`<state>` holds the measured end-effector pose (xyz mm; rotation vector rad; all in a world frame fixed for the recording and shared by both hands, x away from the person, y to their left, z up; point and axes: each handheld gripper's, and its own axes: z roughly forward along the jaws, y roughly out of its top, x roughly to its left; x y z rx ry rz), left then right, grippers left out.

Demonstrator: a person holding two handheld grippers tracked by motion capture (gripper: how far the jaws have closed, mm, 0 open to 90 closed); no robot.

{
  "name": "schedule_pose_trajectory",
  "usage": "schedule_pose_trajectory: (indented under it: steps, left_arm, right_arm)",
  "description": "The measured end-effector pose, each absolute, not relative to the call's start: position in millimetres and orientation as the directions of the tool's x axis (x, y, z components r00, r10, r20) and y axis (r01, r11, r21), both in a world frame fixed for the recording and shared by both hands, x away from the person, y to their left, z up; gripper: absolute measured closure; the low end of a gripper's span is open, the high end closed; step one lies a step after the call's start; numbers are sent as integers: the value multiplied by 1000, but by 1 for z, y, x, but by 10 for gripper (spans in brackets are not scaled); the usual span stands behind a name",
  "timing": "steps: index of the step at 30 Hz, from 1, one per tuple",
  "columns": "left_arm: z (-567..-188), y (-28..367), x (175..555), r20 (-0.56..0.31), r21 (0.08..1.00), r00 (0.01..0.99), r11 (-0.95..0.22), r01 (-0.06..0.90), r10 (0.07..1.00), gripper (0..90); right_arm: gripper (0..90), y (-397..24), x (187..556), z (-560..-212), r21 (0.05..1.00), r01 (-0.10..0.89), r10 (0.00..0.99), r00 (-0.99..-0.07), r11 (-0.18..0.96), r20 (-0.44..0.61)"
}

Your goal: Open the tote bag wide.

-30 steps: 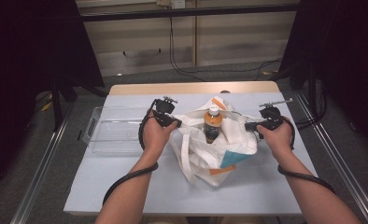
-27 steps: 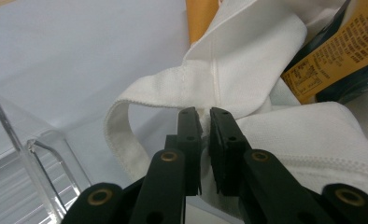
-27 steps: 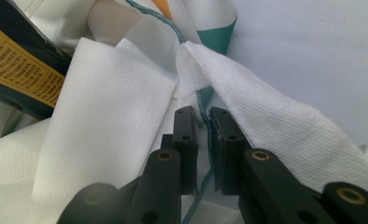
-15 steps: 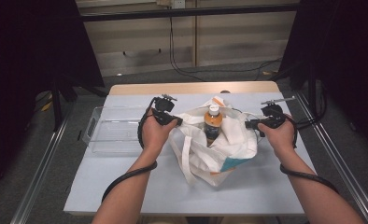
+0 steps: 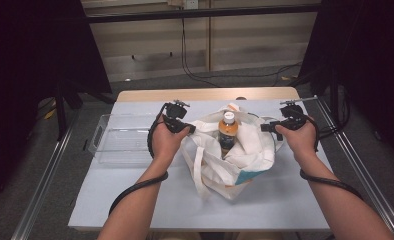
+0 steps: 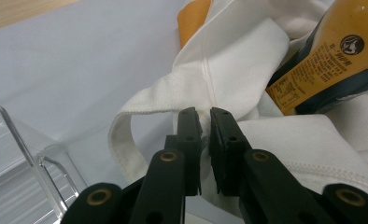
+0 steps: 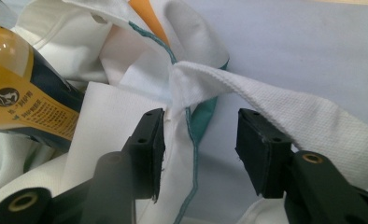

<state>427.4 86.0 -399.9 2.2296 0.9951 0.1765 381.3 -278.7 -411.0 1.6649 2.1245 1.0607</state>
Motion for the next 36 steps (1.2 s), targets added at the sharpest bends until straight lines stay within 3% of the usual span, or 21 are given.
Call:
schedule_pose_trajectory:
  steps: [11, 18, 26, 36]
  left_arm:
    - [-402, 88, 429, -158, 641, 698, -465, 611, 698, 828]
    - [-404, 89, 433, -159, 640, 701, -468, 610, 695, 830]
    - [-406, 85, 434, -117, 626, 696, -492, 605, 708, 836]
    - [-414, 87, 437, -125, 606, 700, -504, 616, 704, 840]
  right_arm:
    - [603, -277, 392, -411, 673, 736, 919, -307, 66, 246]
    - [839, -271, 398, -416, 644, 763, 918, -299, 66, 260]
    - [856, -273, 397, -423, 628, 776, 928, -273, 56, 254]
    - [857, -276, 396, -434, 613, 789, 930, -254, 39, 267]
